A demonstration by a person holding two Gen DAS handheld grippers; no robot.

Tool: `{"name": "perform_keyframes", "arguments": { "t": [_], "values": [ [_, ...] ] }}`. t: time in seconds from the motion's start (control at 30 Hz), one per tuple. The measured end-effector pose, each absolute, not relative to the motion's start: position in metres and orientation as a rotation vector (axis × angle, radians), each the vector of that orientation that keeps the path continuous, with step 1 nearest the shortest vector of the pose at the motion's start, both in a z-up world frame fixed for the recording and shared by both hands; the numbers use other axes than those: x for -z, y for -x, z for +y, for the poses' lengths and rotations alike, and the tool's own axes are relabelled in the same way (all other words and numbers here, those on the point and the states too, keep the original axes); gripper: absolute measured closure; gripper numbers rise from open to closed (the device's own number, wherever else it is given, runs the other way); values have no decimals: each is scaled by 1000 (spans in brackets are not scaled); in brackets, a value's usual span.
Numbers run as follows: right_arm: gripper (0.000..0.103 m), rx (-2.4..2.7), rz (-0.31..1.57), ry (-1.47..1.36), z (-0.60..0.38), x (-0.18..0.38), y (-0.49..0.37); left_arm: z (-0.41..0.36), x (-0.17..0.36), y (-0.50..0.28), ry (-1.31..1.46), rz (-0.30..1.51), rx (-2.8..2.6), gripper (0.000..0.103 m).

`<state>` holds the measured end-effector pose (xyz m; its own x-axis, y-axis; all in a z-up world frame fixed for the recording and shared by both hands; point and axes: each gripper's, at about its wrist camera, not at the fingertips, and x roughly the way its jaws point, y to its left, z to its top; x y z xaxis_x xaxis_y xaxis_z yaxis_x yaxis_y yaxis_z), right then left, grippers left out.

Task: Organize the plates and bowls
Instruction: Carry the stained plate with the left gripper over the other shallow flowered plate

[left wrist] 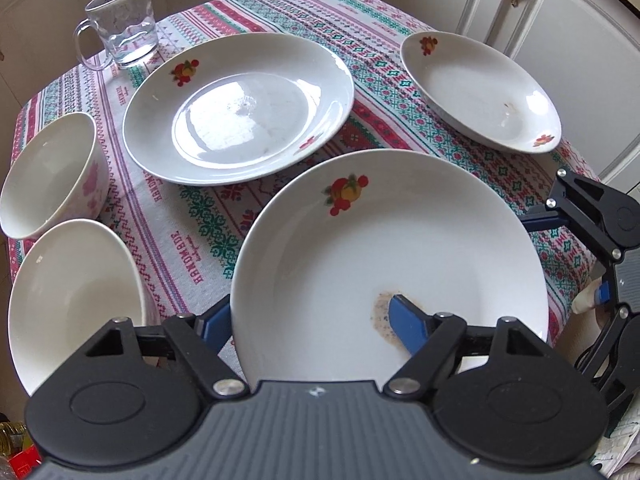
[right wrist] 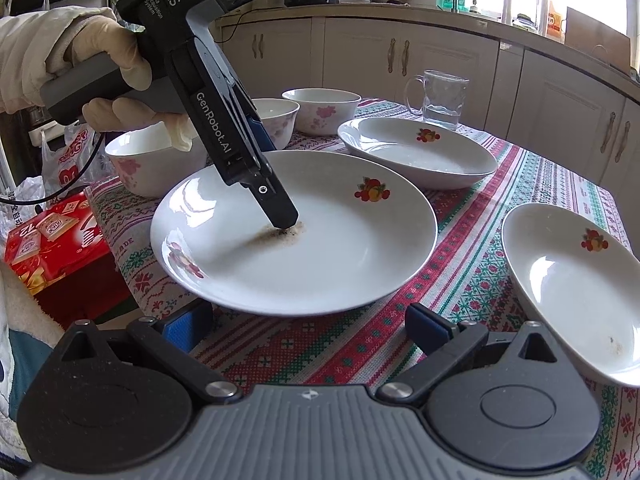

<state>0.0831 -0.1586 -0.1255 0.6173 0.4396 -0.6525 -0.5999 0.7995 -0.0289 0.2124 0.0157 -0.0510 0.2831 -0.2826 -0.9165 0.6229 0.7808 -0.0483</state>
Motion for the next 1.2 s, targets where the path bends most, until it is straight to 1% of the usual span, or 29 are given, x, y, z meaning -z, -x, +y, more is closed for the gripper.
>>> {"name": "perform_keyframes", "arguments": {
  "t": [0.5, 1.2],
  "values": [
    [0, -625, 706, 269, -145, 124, -90, 11, 53, -219, -387, 1145, 666, 22],
    [0, -619, 730, 307, -151, 113, -90, 14, 39, -224, -282, 1172, 731, 23]
  ]
}}
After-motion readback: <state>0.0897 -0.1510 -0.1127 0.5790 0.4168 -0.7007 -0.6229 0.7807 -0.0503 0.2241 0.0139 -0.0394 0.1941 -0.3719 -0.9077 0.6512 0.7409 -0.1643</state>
